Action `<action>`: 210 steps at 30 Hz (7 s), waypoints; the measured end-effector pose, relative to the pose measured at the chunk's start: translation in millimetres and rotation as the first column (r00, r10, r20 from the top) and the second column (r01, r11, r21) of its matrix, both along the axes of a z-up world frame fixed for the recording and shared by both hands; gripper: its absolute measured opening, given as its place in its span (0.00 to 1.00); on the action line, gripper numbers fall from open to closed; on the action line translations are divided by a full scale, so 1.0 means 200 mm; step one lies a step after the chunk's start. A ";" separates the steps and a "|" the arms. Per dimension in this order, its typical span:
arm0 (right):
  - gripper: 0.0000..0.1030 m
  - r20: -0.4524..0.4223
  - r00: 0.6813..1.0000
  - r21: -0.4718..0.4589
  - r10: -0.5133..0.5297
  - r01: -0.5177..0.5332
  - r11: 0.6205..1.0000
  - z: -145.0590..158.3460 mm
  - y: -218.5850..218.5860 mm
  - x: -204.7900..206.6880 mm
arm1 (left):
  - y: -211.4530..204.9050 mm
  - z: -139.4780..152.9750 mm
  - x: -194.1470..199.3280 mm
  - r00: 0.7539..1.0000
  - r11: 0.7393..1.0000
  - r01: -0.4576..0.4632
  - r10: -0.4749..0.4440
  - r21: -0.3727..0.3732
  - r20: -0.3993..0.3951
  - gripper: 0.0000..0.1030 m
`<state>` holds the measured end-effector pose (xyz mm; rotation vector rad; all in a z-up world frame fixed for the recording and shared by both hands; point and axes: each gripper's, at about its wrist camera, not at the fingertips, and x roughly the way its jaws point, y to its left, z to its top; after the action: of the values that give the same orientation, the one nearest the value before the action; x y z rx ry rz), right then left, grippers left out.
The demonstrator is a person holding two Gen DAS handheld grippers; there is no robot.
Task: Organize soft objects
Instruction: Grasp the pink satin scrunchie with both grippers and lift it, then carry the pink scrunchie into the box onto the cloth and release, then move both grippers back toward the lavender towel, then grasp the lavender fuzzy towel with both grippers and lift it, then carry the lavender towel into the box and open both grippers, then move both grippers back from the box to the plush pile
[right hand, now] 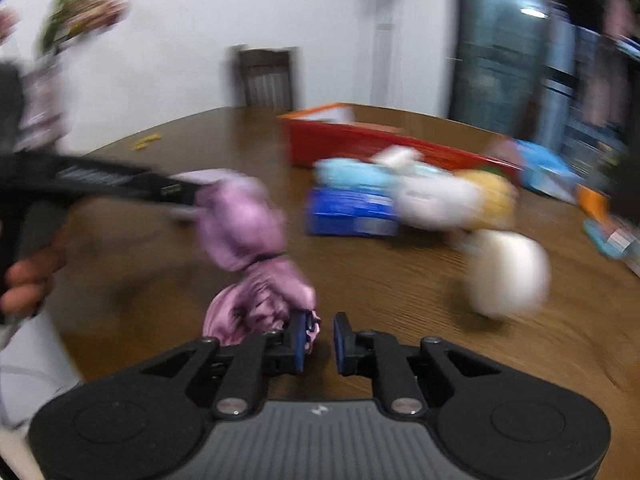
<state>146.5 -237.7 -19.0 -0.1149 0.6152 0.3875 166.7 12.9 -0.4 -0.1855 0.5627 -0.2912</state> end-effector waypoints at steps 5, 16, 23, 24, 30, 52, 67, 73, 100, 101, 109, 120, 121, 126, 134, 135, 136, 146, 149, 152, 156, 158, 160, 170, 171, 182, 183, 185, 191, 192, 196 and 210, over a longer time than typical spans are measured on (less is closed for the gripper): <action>0.18 0.050 0.998 0.129 -0.042 0.035 0.991 0.05 -0.13 -0.05 | -0.11 0.04 0.02 0.994 0.989 0.098 -0.103 -0.107 -0.042 0.68; 0.23 -0.063 0.998 0.249 -0.024 0.039 0.968 -0.06 -0.14 0.00 | -0.23 -0.10 -0.07 0.974 0.981 0.187 -0.192 -0.051 -0.116 0.43; 0.12 -0.087 0.996 0.265 -0.024 0.046 0.963 -0.11 -0.11 -0.04 | -0.21 -0.11 -0.09 0.972 0.976 0.209 -0.214 -0.057 -0.100 0.33; 0.10 -0.083 0.996 0.260 -0.026 0.047 0.964 -0.11 -0.11 -0.03 | -0.21 -0.11 -0.09 0.971 0.975 0.212 -0.217 -0.060 -0.098 0.30; 0.07 -0.014 1.000 0.284 -0.019 0.022 0.959 0.02 -0.13 0.07 | -0.18 0.00 0.01 0.975 0.975 0.211 -0.215 -0.075 -0.053 0.24; 0.12 -0.082 0.990 0.197 0.117 -0.099 0.975 0.27 0.32 1.63 | 0.07 0.23 1.36 0.996 0.996 0.032 -0.025 0.078 -0.089 0.46; 0.45 -0.001 0.995 0.158 0.097 -0.095 0.983 0.53 0.15 1.37 | 0.13 0.47 1.03 0.998 0.996 -0.021 0.016 0.090 0.060 0.75; 0.46 0.087 0.996 0.148 0.034 -0.046 0.988 0.70 -0.06 1.09 | 0.10 0.55 0.78 0.995 0.995 -0.018 0.009 0.093 0.100 0.79; 0.54 0.201 0.979 0.171 -0.037 0.002 0.985 0.23 -0.22 -0.25 | 0.15 0.08 -0.31 0.989 0.992 -0.121 0.116 0.046 0.087 0.88; 0.54 0.190 0.982 0.148 -0.019 -0.010 0.989 0.20 -0.19 -0.23 | 0.18 0.07 -0.29 0.988 0.989 -0.140 0.136 0.041 0.074 0.88; 0.53 0.102 0.992 0.208 0.079 -0.099 0.973 0.14 0.03 -0.01 | 0.42 0.01 -0.05 0.966 0.956 -0.258 0.260 -0.138 -0.004 0.80; 0.48 -0.127 0.976 0.448 0.176 -0.102 0.888 0.00 0.45 0.55 | 0.58 -0.13 0.29 0.968 0.938 -0.230 0.193 -0.258 -0.160 0.51; 0.46 -0.137 0.976 0.449 0.171 -0.093 0.889 -0.02 0.48 0.58 | 0.59 -0.15 0.30 0.968 0.938 -0.224 0.182 -0.265 -0.174 0.50; 0.34 -0.179 0.968 0.452 0.175 -0.077 0.889 -0.10 0.57 0.67 | 0.58 -0.20 0.30 0.972 0.938 -0.191 0.139 -0.290 -0.192 0.35; 0.15 -0.134 0.975 0.424 0.175 -0.103 0.900 -0.07 0.53 0.62 | 0.47 -0.13 0.26 0.983 0.959 -0.139 0.103 -0.247 -0.155 0.30; 0.15 -0.117 0.978 0.411 0.173 -0.111 0.905 -0.05 0.51 0.59 | 0.43 -0.11 0.24 0.987 0.962 -0.112 0.078 -0.248 -0.142 0.30; 0.15 -0.098 0.981 0.396 0.168 -0.117 0.911 -0.04 0.47 0.55 | 0.39 -0.10 0.22 0.990 0.965 -0.081 0.050 -0.248 -0.131 0.30; 0.14 0.009 1.000 0.372 0.007 -0.010 0.928 0.19 -0.06 0.48 | -0.08 0.12 0.42 0.981 0.955 0.179 -0.190 -0.237 -0.024 0.29; 0.14 0.072 0.997 0.354 -0.012 -0.014 0.935 0.33 -0.14 0.67 | -0.17 0.28 0.66 0.977 0.954 0.211 -0.209 -0.212 0.032 0.29; 0.14 0.079 0.997 0.374 -0.026 -0.006 0.927 0.47 -0.22 0.99 | -0.24 0.40 0.97 0.981 0.959 0.194 -0.192 -0.206 0.032 0.29; 0.14 0.032 0.999 0.340 -0.007 -0.004 0.941 0.57 -0.19 1.51 | -0.26 0.46 1.42 0.989 0.973 0.144 -0.150 -0.183 -0.019 0.29; 0.14 -0.019 1.000 0.313 -0.007 0.013 0.950 0.55 -0.15 1.79 | -0.26 0.43 1.64 0.990 0.980 0.114 -0.126 -0.165 -0.069 0.29; 0.14 -0.083 0.996 0.278 -0.016 0.039 0.960 0.48 -0.10 2.03 | -0.27 0.34 1.85 0.989 0.989 0.070 -0.087 -0.130 -0.124 0.29; 0.20 -0.297 0.955 0.206 -0.012 0.076 0.976 0.15 0.08 2.64 | -0.32 0.06 2.15 0.974 0.999 0.009 0.002 0.047 -0.228 0.50; 0.21 -0.299 0.954 0.211 -0.014 0.080 0.974 0.13 0.08 2.64 | -0.32 0.06 2.15 0.975 0.999 0.011 0.001 0.053 -0.222 0.51; 0.30 -0.205 0.977 0.206 -0.056 0.100 0.973 0.44 -0.09 2.32 | -0.28 0.35 1.92 0.993 0.996 -0.012 0.022 0.089 -0.118 0.69; 0.32 -0.191 0.980 0.207 -0.056 0.096 0.974 0.50 -0.11 2.28 | -0.28 0.39 1.87 0.994 0.995 -0.014 0.024 0.096 -0.104 0.70; 0.38 -0.172 0.984 0.206 -0.047 0.083 0.975 0.61 -0.15 2.17 | -0.29 0.49 1.76 0.997 0.994 -0.012 0.020 0.113 -0.071 0.70; 0.42 -0.112 0.993 0.200 -0.040 0.062 0.978 0.85 -0.25 1.82 | -0.29 0.71 1.43 1.000 0.990 -0.014 0.011 0.140 0.020 0.78; 0.43 -0.101 0.994 0.198 -0.038 0.058 0.979 0.87 -0.26 1.76 | -0.30 0.72 1.39 1.000 0.990 -0.014 0.010 0.144 0.026 0.79; 0.45 -0.055 0.998 0.199 -0.039 0.050 0.979 0.91 -0.31 1.50 | -0.30 0.70 1.16 0.998 0.985 -0.045 0.037 0.169 0.053 0.78; 0.55 0.162 0.985 0.211 0.050 -0.085 0.974 0.51 -0.35 0.38 | -0.23 0.19 0.15 0.991 0.987 -0.115 0.107 0.108 0.078 0.87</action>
<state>222.9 -307.7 82.8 0.0431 0.4116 0.5045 196.2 -32.7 37.4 -0.0963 0.4936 -0.1565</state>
